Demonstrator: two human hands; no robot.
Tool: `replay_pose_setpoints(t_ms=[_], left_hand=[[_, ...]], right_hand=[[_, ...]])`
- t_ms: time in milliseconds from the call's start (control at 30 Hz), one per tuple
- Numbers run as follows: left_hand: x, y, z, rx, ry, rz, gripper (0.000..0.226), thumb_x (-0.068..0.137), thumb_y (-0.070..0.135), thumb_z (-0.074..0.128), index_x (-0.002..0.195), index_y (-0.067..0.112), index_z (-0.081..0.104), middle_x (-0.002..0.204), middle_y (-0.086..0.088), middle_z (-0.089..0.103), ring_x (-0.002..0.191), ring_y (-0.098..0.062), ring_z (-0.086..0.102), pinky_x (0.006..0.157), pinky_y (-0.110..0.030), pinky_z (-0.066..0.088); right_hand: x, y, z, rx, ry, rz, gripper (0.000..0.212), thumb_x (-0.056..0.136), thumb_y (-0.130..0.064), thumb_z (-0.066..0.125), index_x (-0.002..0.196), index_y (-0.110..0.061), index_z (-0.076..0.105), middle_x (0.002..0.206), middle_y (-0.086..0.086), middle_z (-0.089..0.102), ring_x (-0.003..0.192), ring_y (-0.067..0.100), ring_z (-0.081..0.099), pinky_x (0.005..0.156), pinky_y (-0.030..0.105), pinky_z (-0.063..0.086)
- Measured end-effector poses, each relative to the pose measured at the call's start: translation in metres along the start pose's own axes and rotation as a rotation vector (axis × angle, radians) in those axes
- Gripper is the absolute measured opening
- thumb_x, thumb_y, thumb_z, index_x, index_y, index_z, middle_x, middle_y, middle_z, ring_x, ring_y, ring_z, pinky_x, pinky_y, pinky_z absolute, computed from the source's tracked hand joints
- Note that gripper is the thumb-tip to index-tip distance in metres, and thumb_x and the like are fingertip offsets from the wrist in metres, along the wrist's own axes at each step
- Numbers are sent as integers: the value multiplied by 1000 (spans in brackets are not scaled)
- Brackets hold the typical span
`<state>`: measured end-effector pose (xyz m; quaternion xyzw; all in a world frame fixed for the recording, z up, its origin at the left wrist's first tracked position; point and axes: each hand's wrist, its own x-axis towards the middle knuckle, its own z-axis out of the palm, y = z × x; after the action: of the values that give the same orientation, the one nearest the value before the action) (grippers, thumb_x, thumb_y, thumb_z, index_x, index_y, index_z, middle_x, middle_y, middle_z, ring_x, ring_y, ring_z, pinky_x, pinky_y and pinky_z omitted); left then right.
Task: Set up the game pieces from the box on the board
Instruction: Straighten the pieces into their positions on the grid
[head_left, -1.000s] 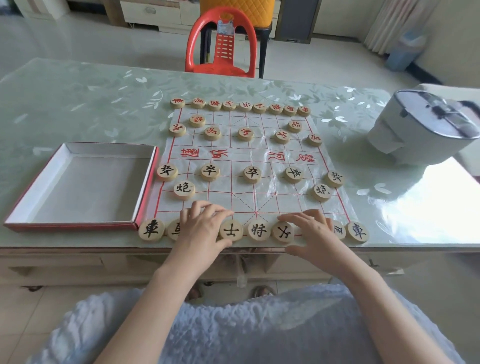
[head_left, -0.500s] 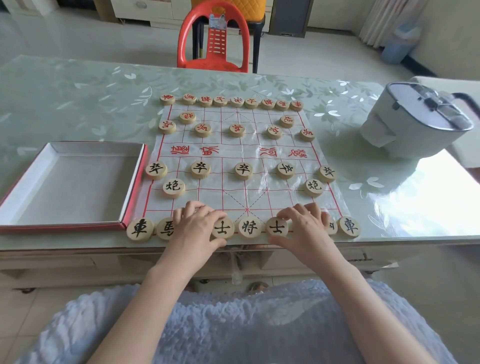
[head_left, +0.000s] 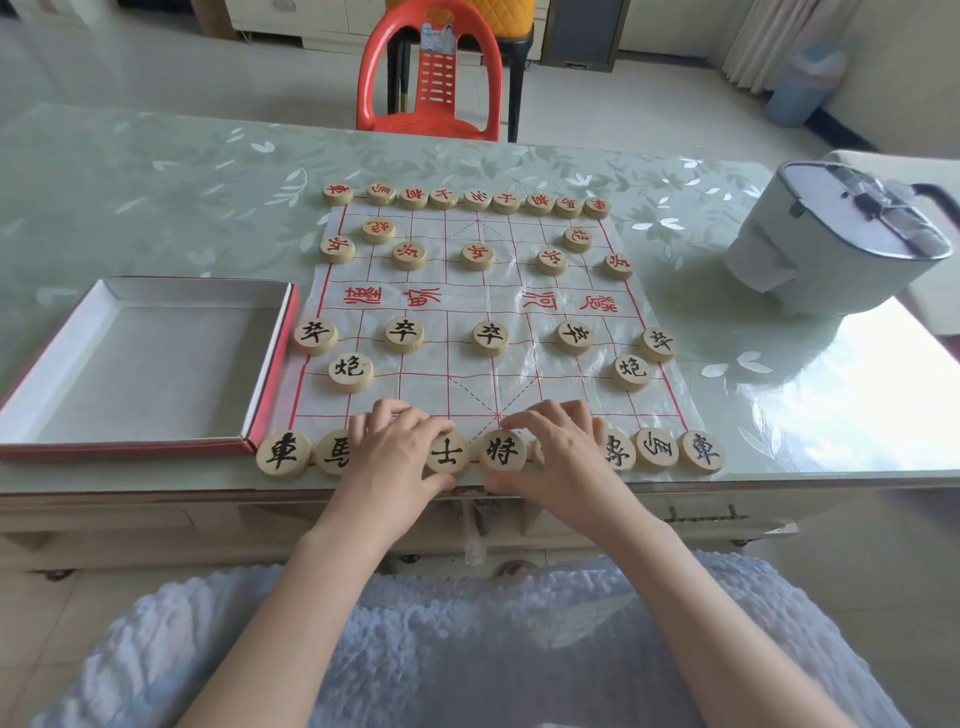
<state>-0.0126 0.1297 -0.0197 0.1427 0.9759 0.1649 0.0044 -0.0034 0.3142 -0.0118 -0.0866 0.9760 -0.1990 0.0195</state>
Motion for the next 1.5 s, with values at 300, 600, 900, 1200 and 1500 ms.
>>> replay_pose_setpoints(t_ms=[300, 600, 900, 1200, 1500], left_hand=[[-1, 0, 0, 3, -5, 1, 53, 81, 43, 62, 130, 34, 43, 128, 13, 48, 126, -14, 26, 97, -32, 17], [-1, 5, -3, -36, 13, 4, 60, 80, 47, 62, 134, 33, 41, 131, 13, 46, 128, -14, 26, 97, -31, 18], [14, 51, 1, -96, 5, 126, 54, 84, 46, 56, 135, 33, 41, 131, 15, 45, 127, -12, 26, 94, -28, 15], [31, 87, 17, -128, -34, 187, 56, 84, 43, 58, 136, 33, 38, 134, 14, 45, 128, -12, 24, 96, -27, 14], [34, 88, 21, -75, -83, 169, 57, 84, 40, 60, 136, 32, 39, 134, 13, 45, 129, -12, 24, 91, -27, 10]], right_hand=[[-1, -5, 5, -2, -25, -29, 54, 80, -36, 66, 129, -27, 46, 124, -9, 48, 118, 16, 28, 79, 24, 9], [-5, 7, -11, 60, -7, -51, 62, 77, -40, 68, 133, -32, 42, 133, -11, 43, 125, 14, 26, 94, 27, 14], [-36, 85, -56, 76, 65, 165, 55, 73, -36, 74, 123, -35, 53, 130, -18, 48, 121, 8, 26, 78, 23, 12], [-30, 90, -43, 40, 13, 105, 50, 76, -28, 70, 123, -34, 52, 108, -24, 46, 120, 12, 30, 85, 25, 12], [-21, 88, -35, -82, 57, 160, 46, 70, -41, 73, 111, -29, 55, 110, -13, 53, 117, 15, 31, 76, 24, 9]])
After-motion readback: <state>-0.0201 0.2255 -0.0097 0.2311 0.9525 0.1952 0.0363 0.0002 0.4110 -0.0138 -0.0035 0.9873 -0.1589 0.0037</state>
